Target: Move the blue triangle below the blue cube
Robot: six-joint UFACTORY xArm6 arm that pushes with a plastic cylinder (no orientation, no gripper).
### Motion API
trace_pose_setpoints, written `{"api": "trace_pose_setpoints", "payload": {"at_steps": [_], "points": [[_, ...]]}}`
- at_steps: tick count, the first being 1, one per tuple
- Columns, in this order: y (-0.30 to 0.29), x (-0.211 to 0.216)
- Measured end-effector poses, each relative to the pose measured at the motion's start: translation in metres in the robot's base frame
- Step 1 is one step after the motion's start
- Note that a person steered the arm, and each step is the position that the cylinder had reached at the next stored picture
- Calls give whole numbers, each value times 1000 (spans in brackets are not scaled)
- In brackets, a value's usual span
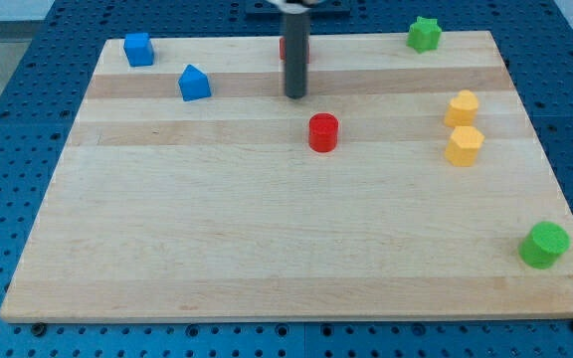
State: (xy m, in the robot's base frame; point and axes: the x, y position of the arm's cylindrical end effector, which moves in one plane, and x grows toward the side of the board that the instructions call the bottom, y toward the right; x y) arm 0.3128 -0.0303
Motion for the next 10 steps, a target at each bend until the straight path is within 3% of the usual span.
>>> {"api": "trace_pose_setpoints", "payload": {"at_steps": [2, 5, 7, 9, 10], "points": [[-87, -49], [-157, 2], [-127, 32], [-160, 36], [-166, 64]]}}
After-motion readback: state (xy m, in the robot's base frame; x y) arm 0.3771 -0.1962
